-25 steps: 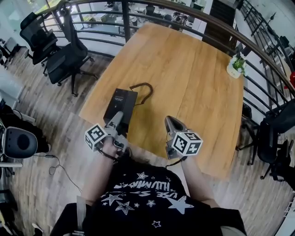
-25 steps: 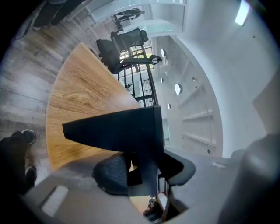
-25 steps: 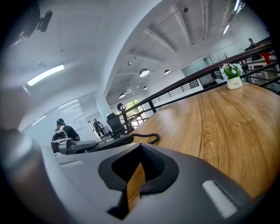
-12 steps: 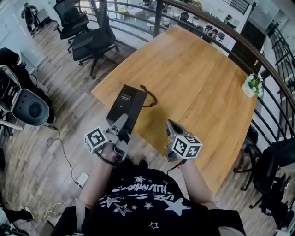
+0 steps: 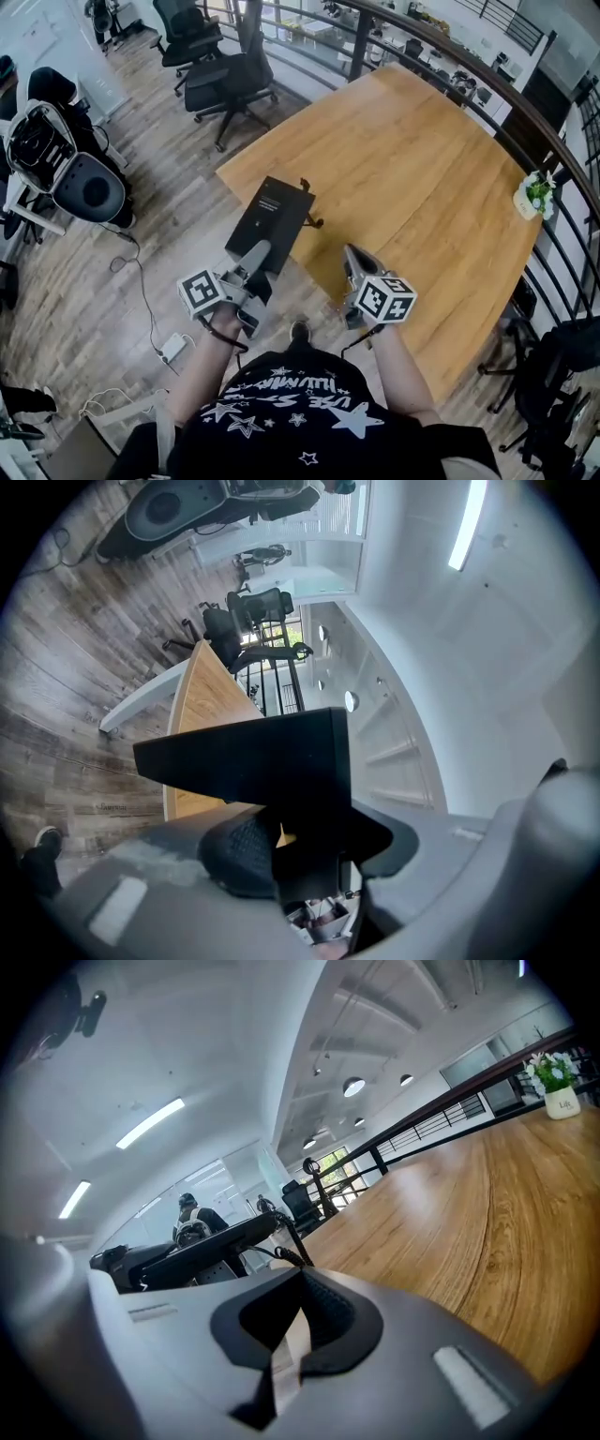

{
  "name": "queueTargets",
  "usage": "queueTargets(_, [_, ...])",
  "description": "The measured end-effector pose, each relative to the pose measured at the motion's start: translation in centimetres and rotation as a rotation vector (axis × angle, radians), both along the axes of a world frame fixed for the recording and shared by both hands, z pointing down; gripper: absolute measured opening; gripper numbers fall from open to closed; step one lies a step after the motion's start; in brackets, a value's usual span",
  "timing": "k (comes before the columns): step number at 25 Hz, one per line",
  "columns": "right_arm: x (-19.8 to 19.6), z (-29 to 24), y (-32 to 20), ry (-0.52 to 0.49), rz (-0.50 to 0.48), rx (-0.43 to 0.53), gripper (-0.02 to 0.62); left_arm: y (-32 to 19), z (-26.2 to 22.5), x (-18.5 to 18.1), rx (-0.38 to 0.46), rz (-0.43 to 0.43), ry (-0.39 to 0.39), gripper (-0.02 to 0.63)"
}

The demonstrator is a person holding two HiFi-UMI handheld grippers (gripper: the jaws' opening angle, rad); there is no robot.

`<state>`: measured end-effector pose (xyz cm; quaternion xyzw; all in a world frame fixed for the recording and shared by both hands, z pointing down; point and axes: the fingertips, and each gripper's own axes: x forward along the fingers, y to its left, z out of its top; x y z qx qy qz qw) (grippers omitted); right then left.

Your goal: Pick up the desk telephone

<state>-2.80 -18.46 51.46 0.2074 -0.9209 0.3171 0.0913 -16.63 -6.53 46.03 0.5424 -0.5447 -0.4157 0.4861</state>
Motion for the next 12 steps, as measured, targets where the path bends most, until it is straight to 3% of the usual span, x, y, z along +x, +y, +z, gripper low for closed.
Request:
queueTargets(5, [1.2, -0.7, 2.8, -0.013, -0.042, -0.002, -0.002, 3.4, -1.0, 2.3, 0.017, -0.032, -0.005, 0.192])
queueTargets(12, [6.1, -0.6, 7.9, -0.02, -0.073, -0.015, -0.002, 10.4, -0.9, 7.7, 0.016, -0.089, 0.002, 0.192])
